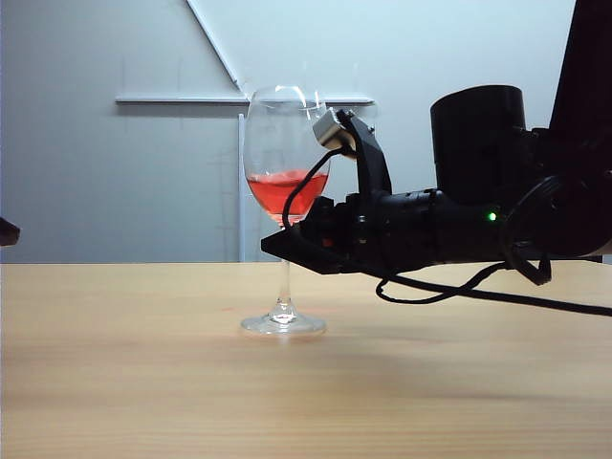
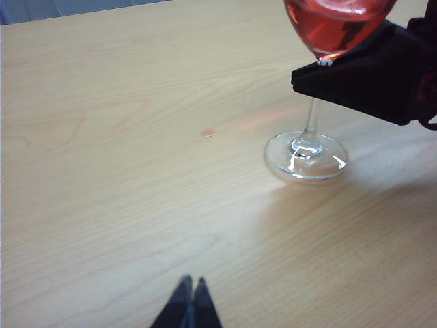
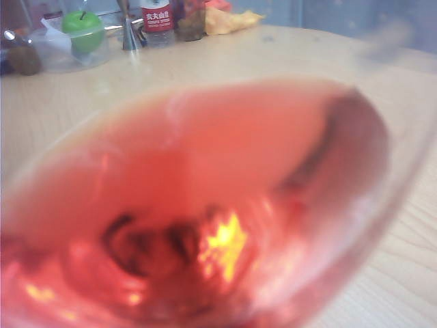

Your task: Gently pick up the goblet, rotate it counterclockwise for two full turns (viewing from above), and then place it back on the table.

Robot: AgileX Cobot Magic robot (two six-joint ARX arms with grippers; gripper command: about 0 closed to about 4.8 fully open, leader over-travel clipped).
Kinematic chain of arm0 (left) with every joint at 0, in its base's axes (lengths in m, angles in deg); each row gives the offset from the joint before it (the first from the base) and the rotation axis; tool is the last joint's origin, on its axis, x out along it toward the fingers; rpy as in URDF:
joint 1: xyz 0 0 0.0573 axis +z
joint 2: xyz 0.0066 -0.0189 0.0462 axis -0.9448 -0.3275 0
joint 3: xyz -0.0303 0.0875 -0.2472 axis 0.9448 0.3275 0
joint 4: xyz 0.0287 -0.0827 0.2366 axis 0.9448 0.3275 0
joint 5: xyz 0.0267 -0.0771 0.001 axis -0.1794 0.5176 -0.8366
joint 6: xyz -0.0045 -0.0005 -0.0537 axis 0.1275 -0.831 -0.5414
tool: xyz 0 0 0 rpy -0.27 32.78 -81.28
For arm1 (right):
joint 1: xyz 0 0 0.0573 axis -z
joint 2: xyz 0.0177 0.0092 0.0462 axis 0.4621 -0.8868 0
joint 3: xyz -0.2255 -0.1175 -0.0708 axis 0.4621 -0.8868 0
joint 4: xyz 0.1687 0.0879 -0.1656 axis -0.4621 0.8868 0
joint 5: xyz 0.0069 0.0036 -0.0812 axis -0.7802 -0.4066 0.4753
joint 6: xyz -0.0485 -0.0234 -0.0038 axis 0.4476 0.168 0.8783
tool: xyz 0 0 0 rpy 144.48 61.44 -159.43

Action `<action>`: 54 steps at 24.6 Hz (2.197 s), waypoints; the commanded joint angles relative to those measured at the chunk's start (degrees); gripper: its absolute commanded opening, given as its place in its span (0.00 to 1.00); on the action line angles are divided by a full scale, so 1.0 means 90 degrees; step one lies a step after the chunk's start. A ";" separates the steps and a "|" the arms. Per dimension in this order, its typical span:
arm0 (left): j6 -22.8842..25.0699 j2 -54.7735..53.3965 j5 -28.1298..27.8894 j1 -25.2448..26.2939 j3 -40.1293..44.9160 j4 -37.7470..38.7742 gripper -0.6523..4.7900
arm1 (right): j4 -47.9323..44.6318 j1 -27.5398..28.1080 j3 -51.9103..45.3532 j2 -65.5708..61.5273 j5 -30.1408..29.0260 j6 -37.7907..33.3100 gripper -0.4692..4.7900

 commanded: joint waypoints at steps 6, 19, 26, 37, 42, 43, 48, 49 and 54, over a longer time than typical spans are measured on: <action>0.0002 -0.0002 0.0027 0.0007 -0.0015 -0.0061 0.11 | 0.0287 -0.0002 0.0024 0.0449 0.0418 -0.0736 0.07; 0.0002 0.0039 0.0027 0.0007 -0.0015 -0.0063 0.11 | 0.2365 -0.0002 0.0039 0.2028 0.1736 -0.1843 0.07; 0.0002 0.0216 0.0024 0.0007 -0.0015 -0.0058 0.11 | 0.2035 -0.0017 0.0107 0.2025 0.1311 -0.2613 0.07; 0.0002 0.0270 0.0027 0.0007 -0.0015 -0.0061 0.11 | 0.2562 -0.0129 0.0471 0.2123 0.1243 -0.1523 0.07; 0.0002 0.0318 0.0027 0.0007 -0.0015 -0.0063 0.11 | 0.3232 -0.0376 0.0933 0.2171 0.1608 -0.0372 0.07; 0.0002 0.0364 0.0024 0.0007 -0.0015 -0.0058 0.11 | 0.3453 -0.0425 0.1078 0.2176 0.1698 -0.0092 0.07; 0.0002 0.0478 0.0027 0.0007 -0.0015 -0.0066 0.11 | 0.4095 -0.0634 0.1384 0.2188 0.2091 0.0993 0.07; 0.0002 0.0491 0.0027 0.0007 -0.0015 -0.0056 0.11 | 0.4112 -0.0692 0.1382 0.2188 0.2178 0.1200 0.07; 0.0002 0.0515 0.0027 0.0007 -0.0015 -0.0061 0.11 | 0.4129 -0.0814 0.1372 0.2188 0.2246 0.1348 0.07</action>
